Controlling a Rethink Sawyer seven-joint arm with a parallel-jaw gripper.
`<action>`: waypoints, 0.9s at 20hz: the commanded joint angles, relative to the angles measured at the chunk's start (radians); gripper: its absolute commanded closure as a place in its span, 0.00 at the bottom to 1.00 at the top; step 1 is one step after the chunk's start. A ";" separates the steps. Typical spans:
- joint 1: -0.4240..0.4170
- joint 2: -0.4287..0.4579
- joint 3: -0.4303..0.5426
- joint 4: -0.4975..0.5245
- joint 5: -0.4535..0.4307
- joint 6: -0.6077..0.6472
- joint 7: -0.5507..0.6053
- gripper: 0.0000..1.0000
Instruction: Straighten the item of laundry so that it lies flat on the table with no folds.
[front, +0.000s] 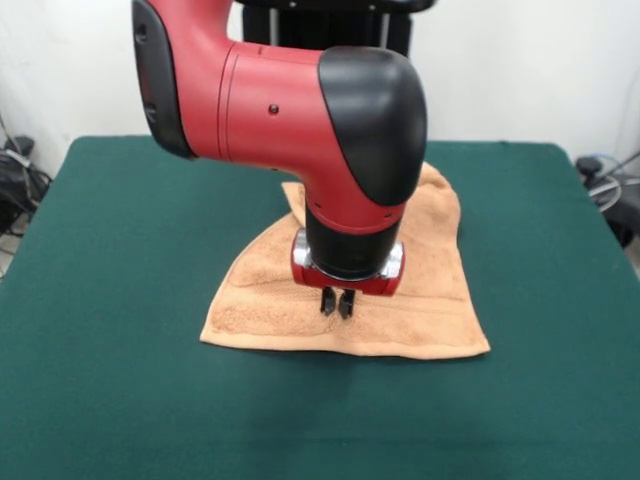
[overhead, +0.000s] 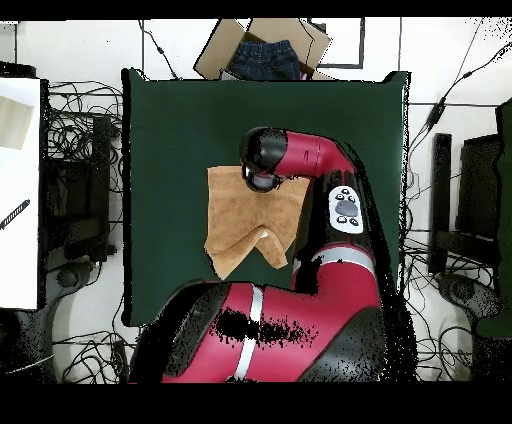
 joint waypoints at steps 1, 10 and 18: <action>0.015 -0.020 0.101 -0.012 0.014 0.067 0.007 1.00; 0.008 -0.028 0.106 -0.029 0.019 0.115 -0.008 1.00; 0.005 -0.026 0.110 -0.053 0.022 0.153 -0.016 1.00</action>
